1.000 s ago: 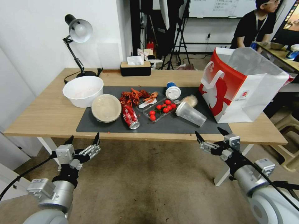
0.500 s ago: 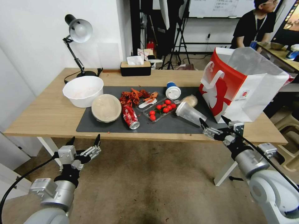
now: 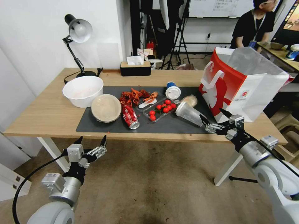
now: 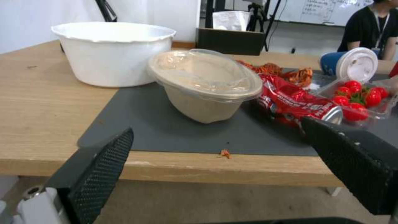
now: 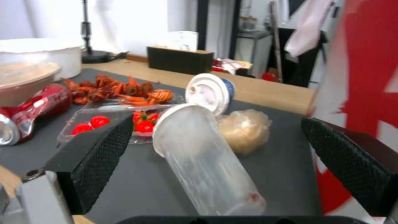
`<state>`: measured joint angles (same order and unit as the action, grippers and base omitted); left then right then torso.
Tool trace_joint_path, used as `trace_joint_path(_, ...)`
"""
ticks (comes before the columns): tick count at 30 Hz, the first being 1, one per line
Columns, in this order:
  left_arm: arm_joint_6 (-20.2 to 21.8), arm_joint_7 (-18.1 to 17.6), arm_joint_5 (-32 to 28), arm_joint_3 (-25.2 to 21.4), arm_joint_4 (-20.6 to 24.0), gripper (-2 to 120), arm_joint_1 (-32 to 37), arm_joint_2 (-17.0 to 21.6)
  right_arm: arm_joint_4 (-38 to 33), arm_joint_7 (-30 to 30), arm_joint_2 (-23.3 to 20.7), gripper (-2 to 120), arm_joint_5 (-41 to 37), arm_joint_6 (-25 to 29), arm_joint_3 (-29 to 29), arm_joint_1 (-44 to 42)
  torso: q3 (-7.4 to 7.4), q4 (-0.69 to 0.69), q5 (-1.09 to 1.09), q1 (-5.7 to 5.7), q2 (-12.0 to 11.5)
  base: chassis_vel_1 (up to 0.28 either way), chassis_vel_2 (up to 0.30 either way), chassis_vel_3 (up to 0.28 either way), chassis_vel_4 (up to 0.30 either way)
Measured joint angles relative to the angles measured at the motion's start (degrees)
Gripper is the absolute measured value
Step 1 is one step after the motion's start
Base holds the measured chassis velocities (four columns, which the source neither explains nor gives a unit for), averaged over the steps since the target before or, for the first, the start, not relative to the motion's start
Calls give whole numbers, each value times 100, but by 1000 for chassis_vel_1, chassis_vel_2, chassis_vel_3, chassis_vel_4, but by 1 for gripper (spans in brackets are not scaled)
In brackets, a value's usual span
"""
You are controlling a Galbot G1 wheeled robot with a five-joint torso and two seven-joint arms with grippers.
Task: Pick up the trash from the table and place it into the takeout bag.
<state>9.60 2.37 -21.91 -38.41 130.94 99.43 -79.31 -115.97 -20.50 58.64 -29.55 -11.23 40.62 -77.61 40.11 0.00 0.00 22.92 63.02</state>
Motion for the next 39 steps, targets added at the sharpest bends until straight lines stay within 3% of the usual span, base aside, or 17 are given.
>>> trace_joint_path(6,-29,4,0,24,-8,100,-3,-41,482,-456,-191,100,-41,200,-164,406,0,0,0,0,0,0,0,0,0)
trace_joint_path(18,-44,5,1,28,-14,100,-4,-55,598,-558,-243,100,-54,203,-199,525,0,0,0,0,0,0,0,0,0)
trace_joint_path(30,-104,0,2,-12,-87,100,-16,-106,1684,-1053,-449,100,-248,230,-960,1544,0,1,0,0,0,0,0,0,0)
trace_joint_path(39,-193,30,2,-21,-59,100,53,-197,1828,-977,-627,100,-274,-427,-1382,1896,0,0,0,0,0,0,0,0,0)
